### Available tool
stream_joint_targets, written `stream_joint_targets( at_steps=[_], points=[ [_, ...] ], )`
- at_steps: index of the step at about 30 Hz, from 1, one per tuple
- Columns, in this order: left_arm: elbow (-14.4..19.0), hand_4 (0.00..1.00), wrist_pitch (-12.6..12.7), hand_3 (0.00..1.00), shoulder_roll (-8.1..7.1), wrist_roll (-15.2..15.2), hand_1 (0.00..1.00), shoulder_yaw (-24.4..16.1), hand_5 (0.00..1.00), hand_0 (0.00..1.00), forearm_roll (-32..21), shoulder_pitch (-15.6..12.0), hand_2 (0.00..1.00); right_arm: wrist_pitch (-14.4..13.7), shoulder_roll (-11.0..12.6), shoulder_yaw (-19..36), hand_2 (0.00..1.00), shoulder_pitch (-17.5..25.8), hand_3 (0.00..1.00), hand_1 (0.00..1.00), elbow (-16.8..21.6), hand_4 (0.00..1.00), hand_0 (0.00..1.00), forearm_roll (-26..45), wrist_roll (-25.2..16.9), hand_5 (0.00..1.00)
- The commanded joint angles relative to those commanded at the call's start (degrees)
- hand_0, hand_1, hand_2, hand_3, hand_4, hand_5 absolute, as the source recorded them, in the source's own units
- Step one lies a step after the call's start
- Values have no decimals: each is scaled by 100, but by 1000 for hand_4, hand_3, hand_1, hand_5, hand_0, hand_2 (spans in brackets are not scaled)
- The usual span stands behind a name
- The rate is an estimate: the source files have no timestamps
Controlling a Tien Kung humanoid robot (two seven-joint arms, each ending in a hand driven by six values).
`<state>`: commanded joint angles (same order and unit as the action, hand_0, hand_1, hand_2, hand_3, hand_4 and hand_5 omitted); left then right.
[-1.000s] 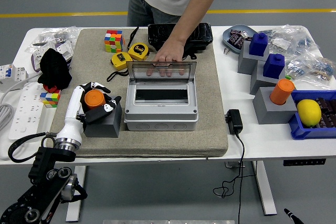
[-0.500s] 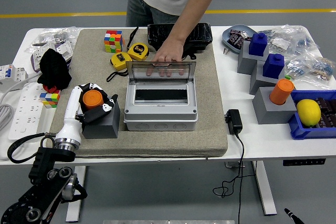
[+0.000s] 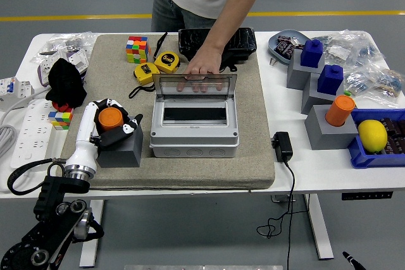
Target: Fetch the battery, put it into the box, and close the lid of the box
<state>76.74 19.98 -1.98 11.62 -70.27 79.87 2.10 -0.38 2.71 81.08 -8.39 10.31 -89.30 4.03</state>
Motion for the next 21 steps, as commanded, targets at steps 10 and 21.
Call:
stream_joint_targets(
  at_steps=[10, 21],
  points=[
    [4, 846, 87, 122, 6, 152, 61, 51, 2, 91, -162, 26, 94, 1, 0, -4, 716, 2, 767, 711, 0, 998, 788, 5, 3, 998],
    [65, 972, 223, 91, 19, 173, 50, 35, 2, 84, -145, 83, 76, -1, 0, 11, 716, -8, 767, 711, 0, 998, 788, 5, 2, 998]
  ],
)
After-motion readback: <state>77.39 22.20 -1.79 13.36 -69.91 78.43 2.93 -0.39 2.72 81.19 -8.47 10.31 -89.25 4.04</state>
